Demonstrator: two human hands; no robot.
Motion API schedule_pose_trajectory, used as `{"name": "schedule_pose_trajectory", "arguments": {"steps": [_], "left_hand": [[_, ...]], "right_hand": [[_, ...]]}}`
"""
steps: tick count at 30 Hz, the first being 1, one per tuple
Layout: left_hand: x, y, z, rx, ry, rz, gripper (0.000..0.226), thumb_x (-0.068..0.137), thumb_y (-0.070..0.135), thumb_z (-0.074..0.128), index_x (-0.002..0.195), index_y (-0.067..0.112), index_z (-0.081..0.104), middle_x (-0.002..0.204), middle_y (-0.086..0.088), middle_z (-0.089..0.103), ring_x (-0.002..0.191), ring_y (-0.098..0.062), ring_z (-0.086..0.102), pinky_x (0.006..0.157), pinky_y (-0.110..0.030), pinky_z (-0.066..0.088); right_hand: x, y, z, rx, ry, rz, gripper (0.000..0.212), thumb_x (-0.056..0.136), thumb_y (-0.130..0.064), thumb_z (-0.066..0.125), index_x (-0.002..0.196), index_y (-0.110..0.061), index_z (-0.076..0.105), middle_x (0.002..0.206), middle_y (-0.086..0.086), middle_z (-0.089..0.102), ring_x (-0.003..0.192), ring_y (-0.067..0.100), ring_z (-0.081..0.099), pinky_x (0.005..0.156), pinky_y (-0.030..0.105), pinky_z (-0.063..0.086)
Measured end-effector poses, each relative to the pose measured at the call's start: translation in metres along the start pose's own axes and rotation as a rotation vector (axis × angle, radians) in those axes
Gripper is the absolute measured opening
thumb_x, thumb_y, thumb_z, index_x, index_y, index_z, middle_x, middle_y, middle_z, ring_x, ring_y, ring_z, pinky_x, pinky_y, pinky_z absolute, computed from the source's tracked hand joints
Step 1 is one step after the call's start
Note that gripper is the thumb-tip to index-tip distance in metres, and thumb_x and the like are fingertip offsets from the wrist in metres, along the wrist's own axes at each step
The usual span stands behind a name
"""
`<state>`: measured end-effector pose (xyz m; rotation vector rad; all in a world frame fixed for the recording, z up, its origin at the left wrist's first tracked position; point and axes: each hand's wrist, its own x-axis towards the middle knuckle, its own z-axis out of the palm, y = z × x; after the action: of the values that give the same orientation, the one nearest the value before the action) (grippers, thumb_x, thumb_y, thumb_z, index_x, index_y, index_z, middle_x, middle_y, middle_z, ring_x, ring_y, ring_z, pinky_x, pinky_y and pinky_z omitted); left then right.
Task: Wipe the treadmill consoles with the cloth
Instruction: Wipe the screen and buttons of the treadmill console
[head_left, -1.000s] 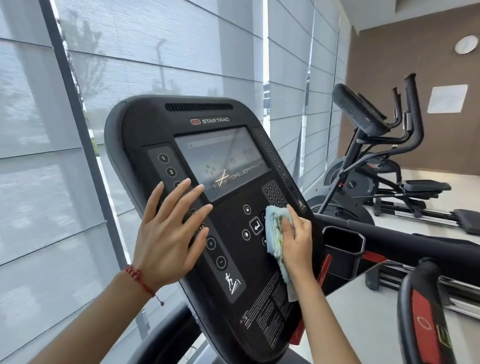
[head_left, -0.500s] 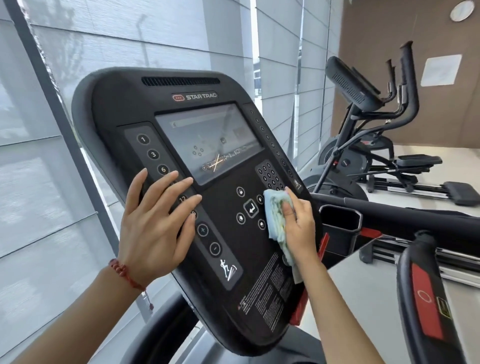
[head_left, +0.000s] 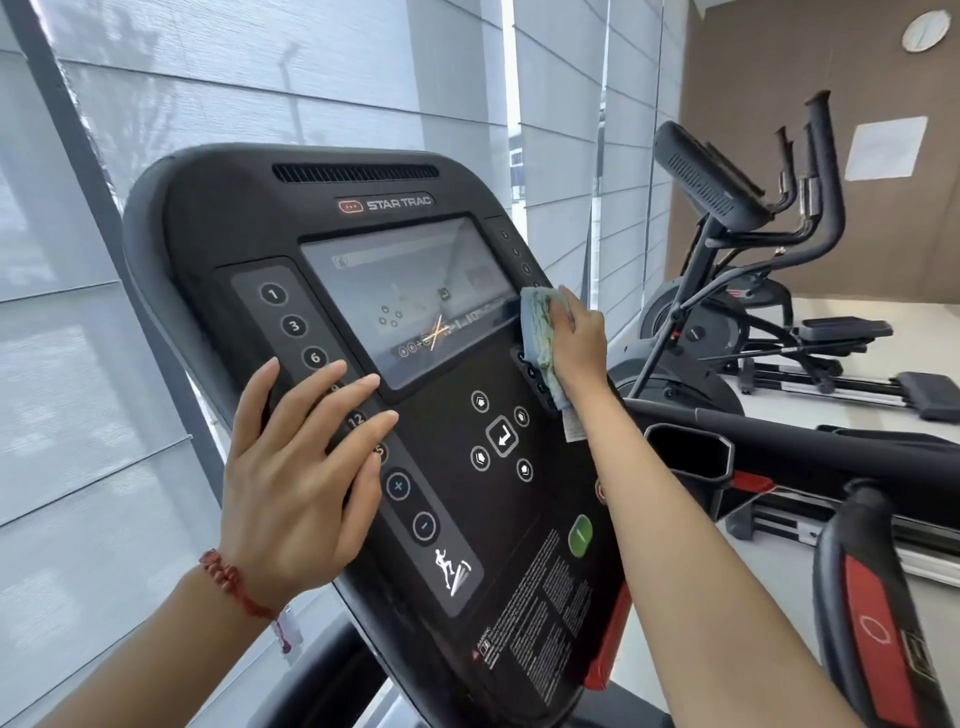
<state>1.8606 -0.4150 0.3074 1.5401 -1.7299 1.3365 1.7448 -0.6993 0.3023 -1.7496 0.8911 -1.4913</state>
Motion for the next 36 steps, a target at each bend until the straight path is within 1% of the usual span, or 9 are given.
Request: {"name": "schedule_pose_trajectory", "arguments": {"steps": [3, 6, 14, 21, 25, 27, 30, 33, 36], "left_hand": [[-0.001, 0.0, 0.0, 0.003, -0.01, -0.001, 0.039, 0.09, 0.02, 0.038, 0.096, 0.005, 0.074, 0.113, -0.014, 0.065, 0.113, -0.035, 0.054, 0.107, -0.056, 0.023], [-0.002, 0.001, 0.001, -0.001, 0.001, -0.011, 0.038, 0.089, 0.019, 0.039, 0.094, 0.006, 0.074, 0.112, -0.014, 0.066, 0.113, -0.035, 0.055, 0.107, -0.055, 0.023], [-0.001, 0.001, 0.002, -0.016, 0.028, -0.016, 0.036, 0.088, 0.018, 0.041, 0.092, 0.006, 0.074, 0.109, -0.014, 0.066, 0.111, -0.035, 0.055, 0.106, -0.055, 0.024], [-0.001, 0.002, 0.001, -0.029, 0.027, -0.023, 0.034, 0.088, 0.018, 0.042, 0.091, 0.006, 0.074, 0.109, -0.014, 0.067, 0.111, -0.034, 0.055, 0.108, -0.053, 0.022], [-0.001, 0.001, 0.002, -0.031, 0.026, -0.021, 0.035, 0.088, 0.018, 0.042, 0.092, 0.006, 0.074, 0.109, -0.014, 0.066, 0.112, -0.034, 0.054, 0.109, -0.053, 0.022], [-0.002, 0.001, 0.001, -0.03, 0.026, -0.02, 0.035, 0.088, 0.018, 0.042, 0.092, 0.006, 0.074, 0.109, -0.014, 0.066, 0.112, -0.033, 0.054, 0.108, -0.053, 0.022], [-0.001, 0.001, 0.002, -0.034, 0.03, -0.014, 0.035, 0.088, 0.018, 0.042, 0.092, 0.006, 0.074, 0.109, -0.014, 0.066, 0.112, -0.033, 0.054, 0.108, -0.053, 0.022], [-0.002, 0.0, 0.002, -0.035, 0.033, -0.019, 0.035, 0.088, 0.018, 0.042, 0.091, 0.006, 0.074, 0.109, -0.014, 0.066, 0.112, -0.034, 0.055, 0.109, -0.053, 0.022], [-0.001, 0.001, 0.001, -0.04, 0.033, -0.026, 0.035, 0.088, 0.017, 0.042, 0.091, 0.005, 0.074, 0.109, -0.014, 0.067, 0.112, -0.034, 0.055, 0.108, -0.053, 0.023]], "right_hand": [[0.003, 0.032, -0.012, -0.075, 0.007, 0.065, 0.048, 0.093, -0.051, 0.032, 0.124, -0.021, 0.052, 0.11, 0.018, 0.055, 0.099, 0.028, 0.055, 0.081, 0.033, 0.039], [-0.011, 0.066, -0.033, -0.099, 0.079, 0.206, 0.044, 0.096, -0.041, 0.033, 0.128, -0.016, 0.051, 0.119, 0.021, 0.053, 0.112, 0.031, 0.051, 0.093, 0.038, 0.039], [-0.081, 0.057, -0.048, -0.112, 0.107, 0.267, 0.042, 0.098, -0.034, 0.031, 0.135, -0.017, 0.042, 0.125, 0.021, 0.044, 0.118, 0.032, 0.044, 0.099, 0.036, 0.033], [-0.168, 0.017, -0.037, -0.089, 0.104, 0.238, 0.041, 0.097, -0.033, 0.034, 0.136, -0.024, 0.041, 0.11, 0.001, 0.042, 0.102, 0.012, 0.041, 0.088, 0.024, 0.03], [-0.21, -0.002, -0.025, -0.002, 0.067, 0.095, 0.041, 0.095, -0.034, 0.039, 0.134, -0.023, 0.043, 0.103, -0.017, 0.04, 0.118, 0.016, 0.042, 0.105, 0.031, 0.034], [-0.211, -0.003, -0.026, 0.023, 0.035, 0.065, 0.043, 0.094, -0.038, 0.039, 0.133, -0.024, 0.044, 0.104, -0.021, 0.04, 0.121, 0.017, 0.043, 0.105, 0.018, 0.032], [-0.187, 0.006, -0.033, 0.027, 0.018, 0.091, 0.038, 0.095, -0.029, 0.041, 0.133, -0.024, 0.044, 0.104, -0.007, 0.044, 0.101, 0.005, 0.047, 0.082, -0.003, 0.028], [-0.147, 0.028, -0.042, -0.029, 0.104, 0.214, 0.039, 0.097, -0.031, 0.038, 0.133, -0.022, 0.045, 0.113, 0.003, 0.046, 0.101, 0.01, 0.046, 0.084, 0.014, 0.03], [-0.103, 0.057, -0.048, -0.088, 0.197, 0.329, 0.04, 0.097, -0.031, 0.036, 0.133, -0.014, 0.047, 0.124, 0.018, 0.049, 0.114, 0.028, 0.049, 0.094, 0.031, 0.035]]}}
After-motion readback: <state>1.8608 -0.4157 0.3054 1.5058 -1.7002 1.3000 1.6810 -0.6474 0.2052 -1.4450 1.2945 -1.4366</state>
